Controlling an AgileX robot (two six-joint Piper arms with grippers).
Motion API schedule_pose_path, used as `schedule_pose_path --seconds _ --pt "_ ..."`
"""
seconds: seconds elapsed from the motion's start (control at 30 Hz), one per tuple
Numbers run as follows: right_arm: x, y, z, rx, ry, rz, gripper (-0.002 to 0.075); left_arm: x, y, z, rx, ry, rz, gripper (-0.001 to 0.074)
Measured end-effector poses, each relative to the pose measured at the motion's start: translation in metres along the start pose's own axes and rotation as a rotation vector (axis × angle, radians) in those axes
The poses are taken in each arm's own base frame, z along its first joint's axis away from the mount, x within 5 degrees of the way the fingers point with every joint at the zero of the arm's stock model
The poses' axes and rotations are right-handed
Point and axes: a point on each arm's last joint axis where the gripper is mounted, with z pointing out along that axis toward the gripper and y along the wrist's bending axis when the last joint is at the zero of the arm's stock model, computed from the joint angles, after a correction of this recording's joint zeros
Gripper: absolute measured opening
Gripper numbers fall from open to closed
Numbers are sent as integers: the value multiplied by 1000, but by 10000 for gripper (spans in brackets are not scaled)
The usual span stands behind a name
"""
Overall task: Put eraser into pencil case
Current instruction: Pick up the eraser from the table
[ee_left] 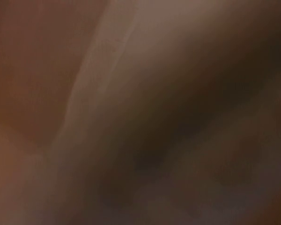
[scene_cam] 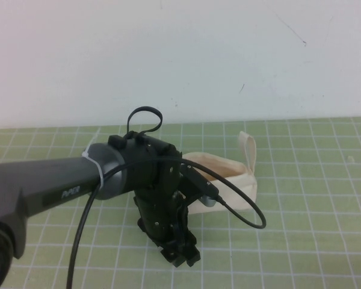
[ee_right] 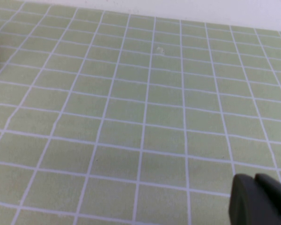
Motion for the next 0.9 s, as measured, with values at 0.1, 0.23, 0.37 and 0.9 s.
schedule_pose_path --seconds 0.1,0.23,0.37,0.9 --pt "0 0 0 0 0 0 -1 -2 1 5 -4 -10 3 399" --pt "0 0 0 0 0 0 -1 -3 1 5 -6 -14 7 386" --pt "0 0 0 0 0 0 -1 -3 1 5 -6 -16 8 296" --pt "0 0 0 0 0 0 -1 -21 0 -37 55 65 -12 288"
